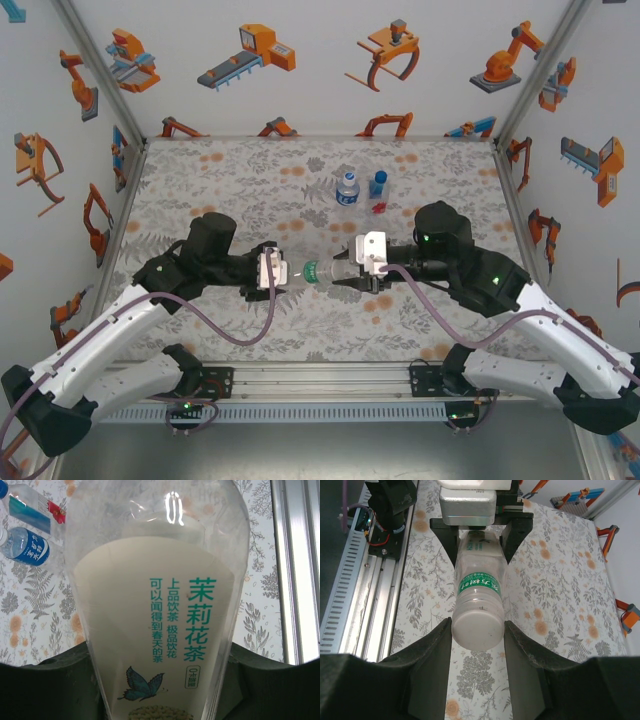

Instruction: Screw on the bottle caps

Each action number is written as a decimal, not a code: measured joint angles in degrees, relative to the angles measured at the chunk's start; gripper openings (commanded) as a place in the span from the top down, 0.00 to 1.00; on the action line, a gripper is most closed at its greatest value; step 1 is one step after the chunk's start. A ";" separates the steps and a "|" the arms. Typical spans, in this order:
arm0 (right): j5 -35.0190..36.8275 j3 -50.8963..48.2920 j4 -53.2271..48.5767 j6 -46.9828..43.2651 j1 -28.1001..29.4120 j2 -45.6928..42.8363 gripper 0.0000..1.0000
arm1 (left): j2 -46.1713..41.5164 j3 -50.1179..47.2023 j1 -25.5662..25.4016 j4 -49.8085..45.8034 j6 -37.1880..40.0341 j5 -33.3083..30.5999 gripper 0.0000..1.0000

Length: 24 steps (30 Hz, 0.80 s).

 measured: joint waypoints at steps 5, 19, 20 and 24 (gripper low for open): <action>0.02 0.00 0.00 0.09 0.00 0.37 1.00 | -0.02 0.00 0.00 -0.31 0.00 -0.04 1.00; 5.25 -3.50 5.88 18.73 0.00 -0.04 1.00 | -0.98 -1.33 0.00 0.42 -1.92 -1.66 1.00; 6.47 -4.13 6.64 22.03 0.07 -0.22 1.00 | -1.11 -1.66 0.00 0.74 -2.14 -2.10 1.00; 12.96 -5.22 7.82 37.66 0.26 -0.26 1.00 | -1.11 -2.40 0.00 1.68 -2.89 -3.67 1.00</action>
